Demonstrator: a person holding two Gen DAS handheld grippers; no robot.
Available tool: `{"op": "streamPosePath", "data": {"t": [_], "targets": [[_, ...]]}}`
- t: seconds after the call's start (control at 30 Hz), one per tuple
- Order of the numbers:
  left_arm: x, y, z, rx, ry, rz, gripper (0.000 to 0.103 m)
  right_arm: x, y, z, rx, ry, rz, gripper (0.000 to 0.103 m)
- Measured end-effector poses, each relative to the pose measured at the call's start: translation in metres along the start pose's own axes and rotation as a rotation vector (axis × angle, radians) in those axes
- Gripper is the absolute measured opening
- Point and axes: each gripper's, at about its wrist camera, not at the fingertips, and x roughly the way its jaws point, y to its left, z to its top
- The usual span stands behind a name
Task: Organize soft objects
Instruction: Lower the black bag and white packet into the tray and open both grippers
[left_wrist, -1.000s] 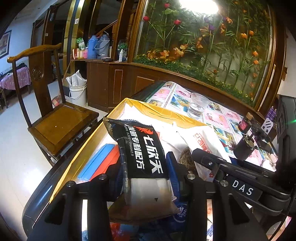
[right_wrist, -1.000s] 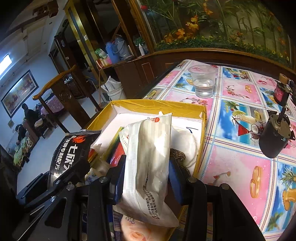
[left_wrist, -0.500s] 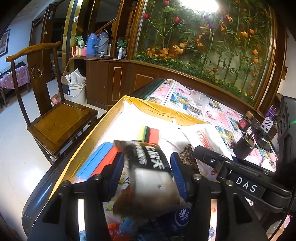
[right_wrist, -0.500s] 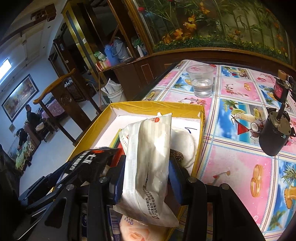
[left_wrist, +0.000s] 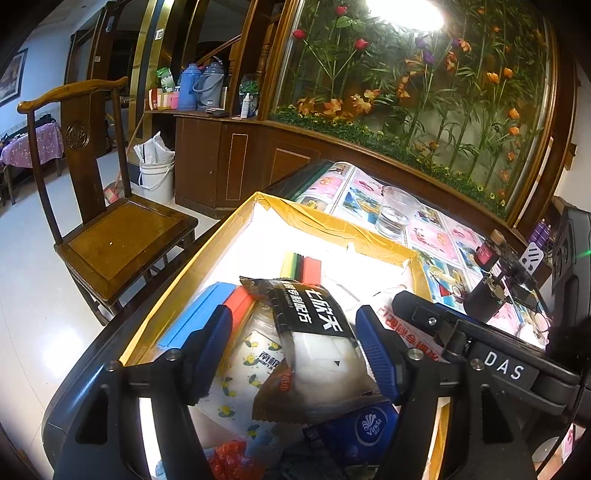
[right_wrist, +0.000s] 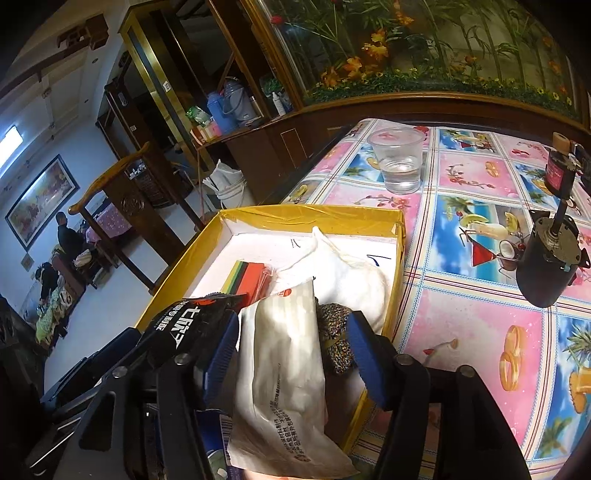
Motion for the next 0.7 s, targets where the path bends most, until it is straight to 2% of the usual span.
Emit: {"op": "streamPosePath", "data": {"t": [0.27, 0.7], "targets": [[-0.011, 0.004, 0.003, -0.005, -0.020, 0.011, 0.077, -0.022, 0.003, 0.002, -0.026, -0.104, -0.027, 0.091], [-0.029, -0.011, 0.005, 0.020, -0.050, 0.011, 0.081, -0.064, -0.012, -0.002, -0.069, -0.186, -0.025, 0.093]]}}
